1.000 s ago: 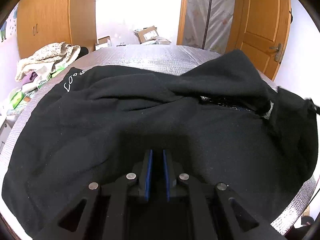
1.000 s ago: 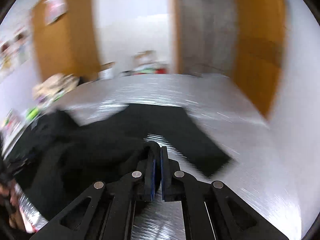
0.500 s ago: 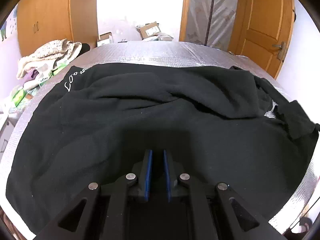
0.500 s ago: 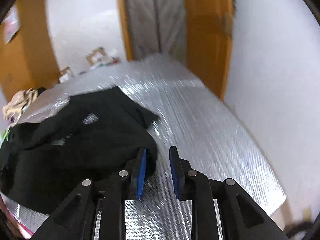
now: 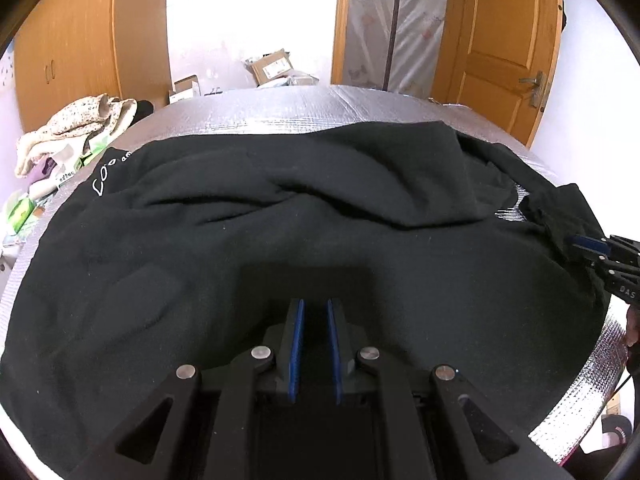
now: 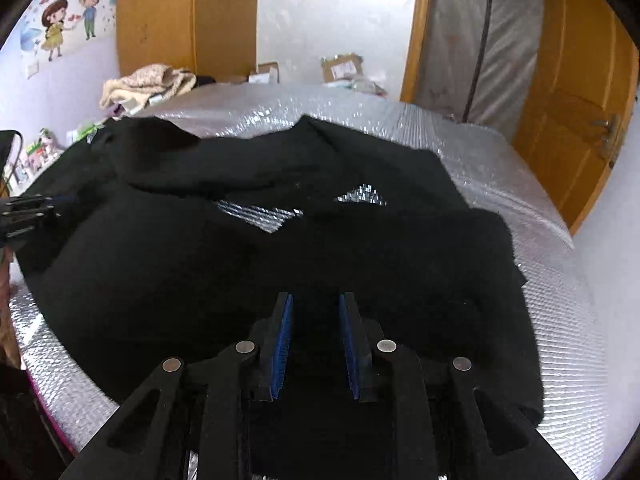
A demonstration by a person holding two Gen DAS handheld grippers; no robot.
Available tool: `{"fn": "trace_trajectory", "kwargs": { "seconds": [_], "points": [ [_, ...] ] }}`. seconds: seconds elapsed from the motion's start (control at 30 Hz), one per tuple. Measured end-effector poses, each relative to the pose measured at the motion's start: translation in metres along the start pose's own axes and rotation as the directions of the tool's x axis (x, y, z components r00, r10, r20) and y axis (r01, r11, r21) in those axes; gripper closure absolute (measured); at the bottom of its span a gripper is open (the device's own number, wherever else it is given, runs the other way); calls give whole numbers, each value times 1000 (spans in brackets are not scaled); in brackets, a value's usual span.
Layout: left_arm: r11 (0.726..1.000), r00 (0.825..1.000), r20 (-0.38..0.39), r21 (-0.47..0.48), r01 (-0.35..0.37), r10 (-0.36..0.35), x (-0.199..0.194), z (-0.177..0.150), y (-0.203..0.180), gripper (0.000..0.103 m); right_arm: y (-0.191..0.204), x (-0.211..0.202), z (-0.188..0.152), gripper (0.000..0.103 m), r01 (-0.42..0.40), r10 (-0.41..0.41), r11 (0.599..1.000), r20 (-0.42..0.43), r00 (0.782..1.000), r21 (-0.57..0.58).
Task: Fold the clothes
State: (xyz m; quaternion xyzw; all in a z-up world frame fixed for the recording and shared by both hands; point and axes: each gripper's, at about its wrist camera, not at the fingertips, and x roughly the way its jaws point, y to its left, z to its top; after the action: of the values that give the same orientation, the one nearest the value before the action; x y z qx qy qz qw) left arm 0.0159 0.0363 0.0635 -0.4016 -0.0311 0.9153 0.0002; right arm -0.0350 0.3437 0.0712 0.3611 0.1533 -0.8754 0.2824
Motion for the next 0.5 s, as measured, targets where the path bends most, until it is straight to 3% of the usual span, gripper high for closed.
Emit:
{"fn": "trace_trajectory", "kwargs": {
  "seconds": [0.13,0.33,0.5],
  "points": [
    [1000,1000,13,-2,-2,2,2,0,1,92,-4,1,0,78,-25,25,1000,-7,1000,13],
    [1000,1000,21,1,-9,9,0,-4,-6,92,8,-1,3,78,-79,79,995,-9,997,-64],
    [1000,1000,24,4,-13,13,-1,-5,-7,92,16,5,2,77,-78,77,993,-17,997,-88]
  ]
}}
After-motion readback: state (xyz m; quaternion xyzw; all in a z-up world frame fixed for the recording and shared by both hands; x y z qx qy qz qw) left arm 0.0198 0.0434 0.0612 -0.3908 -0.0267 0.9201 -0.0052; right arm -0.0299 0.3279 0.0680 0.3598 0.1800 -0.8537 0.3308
